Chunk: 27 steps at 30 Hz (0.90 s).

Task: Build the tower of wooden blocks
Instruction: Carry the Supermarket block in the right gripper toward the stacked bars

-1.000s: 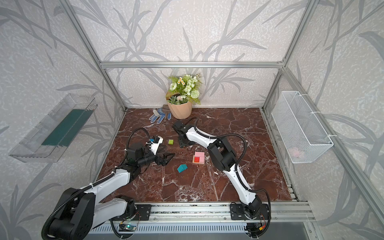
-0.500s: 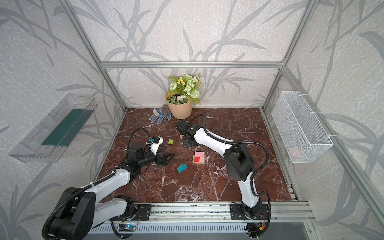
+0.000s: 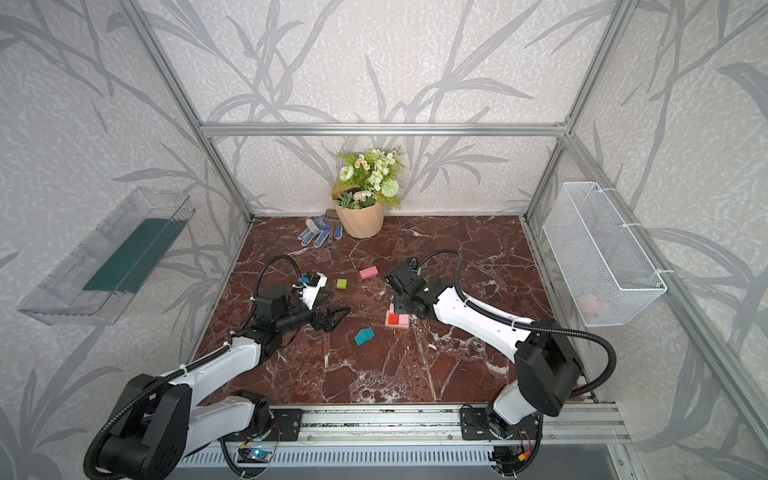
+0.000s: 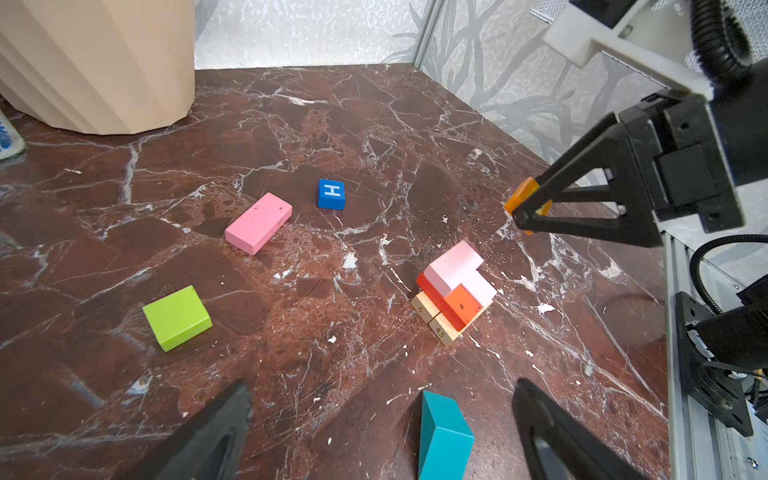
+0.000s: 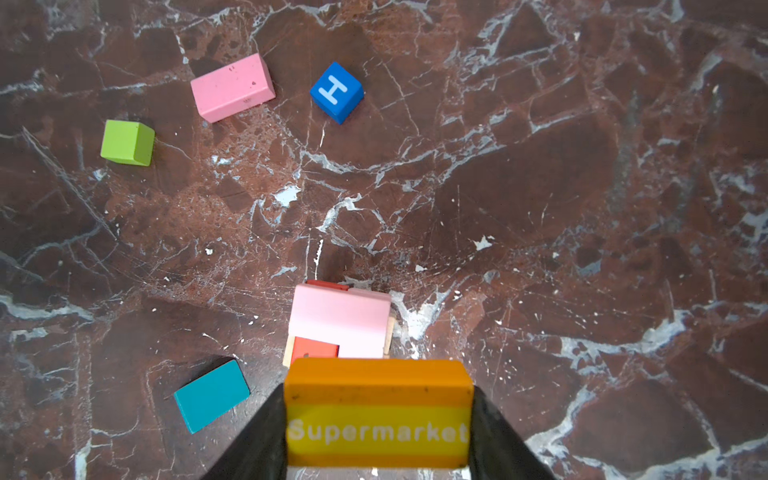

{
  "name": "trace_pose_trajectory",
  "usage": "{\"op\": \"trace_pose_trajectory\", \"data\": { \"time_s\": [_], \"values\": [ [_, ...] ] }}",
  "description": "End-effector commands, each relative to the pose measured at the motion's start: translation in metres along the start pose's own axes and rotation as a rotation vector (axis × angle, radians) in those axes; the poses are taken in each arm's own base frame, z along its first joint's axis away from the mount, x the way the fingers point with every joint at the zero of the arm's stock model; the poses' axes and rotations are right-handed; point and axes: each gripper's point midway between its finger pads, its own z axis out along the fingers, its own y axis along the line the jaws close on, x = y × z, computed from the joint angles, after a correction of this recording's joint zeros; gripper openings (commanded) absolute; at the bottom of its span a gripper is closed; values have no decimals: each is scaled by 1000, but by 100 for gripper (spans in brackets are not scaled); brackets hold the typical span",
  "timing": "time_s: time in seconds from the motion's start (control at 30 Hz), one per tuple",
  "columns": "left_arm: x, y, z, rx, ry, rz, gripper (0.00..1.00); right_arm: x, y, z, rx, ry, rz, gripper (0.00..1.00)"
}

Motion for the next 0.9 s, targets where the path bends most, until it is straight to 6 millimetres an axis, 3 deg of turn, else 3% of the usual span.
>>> {"op": "trace_pose_trajectory", "data": {
  "time_s": [0.0, 0.4, 0.87],
  "values": [
    [-11, -6, 1, 30, -17, 38, 99, -6, 7, -9, -42, -66, 87, 50],
    [-11, -6, 2, 32, -13, 36, 99, 24, 22, -12, -54, -86, 77, 48],
    [-10, -6, 4, 40, -3, 31, 99, 37, 22, -8, -44, -82, 71, 48]
  ]
}}
